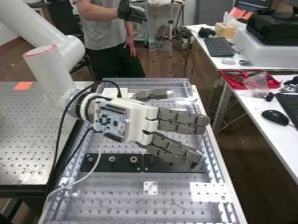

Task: Grab the chopstick and place it in the clear container

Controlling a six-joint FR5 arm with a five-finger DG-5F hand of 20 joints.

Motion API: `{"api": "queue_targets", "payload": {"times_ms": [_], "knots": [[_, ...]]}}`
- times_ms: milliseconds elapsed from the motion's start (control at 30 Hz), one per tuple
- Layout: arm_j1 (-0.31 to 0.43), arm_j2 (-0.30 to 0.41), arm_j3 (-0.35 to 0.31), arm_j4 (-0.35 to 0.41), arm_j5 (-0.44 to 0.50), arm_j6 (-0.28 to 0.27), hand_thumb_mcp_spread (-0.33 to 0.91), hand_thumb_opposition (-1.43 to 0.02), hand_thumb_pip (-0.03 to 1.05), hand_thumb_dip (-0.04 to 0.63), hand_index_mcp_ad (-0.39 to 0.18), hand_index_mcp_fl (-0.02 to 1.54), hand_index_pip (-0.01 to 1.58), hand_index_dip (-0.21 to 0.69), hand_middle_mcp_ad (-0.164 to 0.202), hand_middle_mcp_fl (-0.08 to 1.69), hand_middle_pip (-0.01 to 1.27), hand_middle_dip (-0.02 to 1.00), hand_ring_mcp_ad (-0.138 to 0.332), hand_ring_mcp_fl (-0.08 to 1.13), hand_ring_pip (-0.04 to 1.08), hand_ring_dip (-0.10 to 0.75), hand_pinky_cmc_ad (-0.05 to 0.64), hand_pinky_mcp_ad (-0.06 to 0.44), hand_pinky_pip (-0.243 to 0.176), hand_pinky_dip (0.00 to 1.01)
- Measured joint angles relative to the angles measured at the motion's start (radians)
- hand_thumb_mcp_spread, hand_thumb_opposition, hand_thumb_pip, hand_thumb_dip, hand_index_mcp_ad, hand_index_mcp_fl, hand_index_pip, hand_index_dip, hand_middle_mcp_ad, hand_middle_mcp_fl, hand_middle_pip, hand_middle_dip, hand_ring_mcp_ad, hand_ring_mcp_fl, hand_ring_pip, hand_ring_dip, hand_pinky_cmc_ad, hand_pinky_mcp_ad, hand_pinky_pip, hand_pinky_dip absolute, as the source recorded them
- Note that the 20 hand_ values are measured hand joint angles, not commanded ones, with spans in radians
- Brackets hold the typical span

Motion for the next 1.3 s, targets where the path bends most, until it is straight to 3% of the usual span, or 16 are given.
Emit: {"api": "queue_targets", "payload": {"times_ms": [100,300,400,567,1033,1300], "knots": [[-0.002,-0.027,0.025,-0.014,0.006,0.039,0.35,-0.69,0.78,0.211,0.040,0.37,0.38,0.164,0.063,0.43,0.12,0.46,0.180,0.08,0.07,0.087,0.161,0.134,-0.089,0.35],[-0.007,-0.060,0.068,-0.061,0.002,0.071,0.37,-0.71,0.79,0.244,0.037,0.37,0.75,0.093,0.058,0.46,0.24,0.48,0.182,0.16,0.08,0.134,0.154,0.134,-0.082,0.35],[-0.009,-0.070,0.081,-0.081,-0.003,0.081,0.38,-0.71,0.79,0.250,0.000,0.35,0.87,0.075,0.061,0.46,0.31,0.48,0.178,0.18,0.09,0.143,0.154,0.138,-0.070,0.36],[-0.013,-0.090,0.106,-0.115,-0.005,0.109,0.38,-0.72,0.79,0.278,-0.005,0.31,1.00,0.065,0.063,0.45,0.42,0.51,0.176,0.23,0.09,0.202,0.171,0.138,-0.065,0.31],[-0.009,-0.168,0.189,-0.182,-0.014,0.217,0.42,-0.76,0.78,0.278,-0.021,0.23,1.05,0.042,0.059,0.52,0.56,0.54,0.169,0.33,0.09,0.253,0.183,0.136,-0.024,0.24],[-0.003,-0.189,0.214,-0.188,0.002,0.231,0.45,-0.76,0.77,0.291,-0.024,0.22,1.15,0.040,0.059,0.53,0.60,0.56,0.175,0.36,0.09,0.279,0.215,0.131,-0.003,0.19]]}}
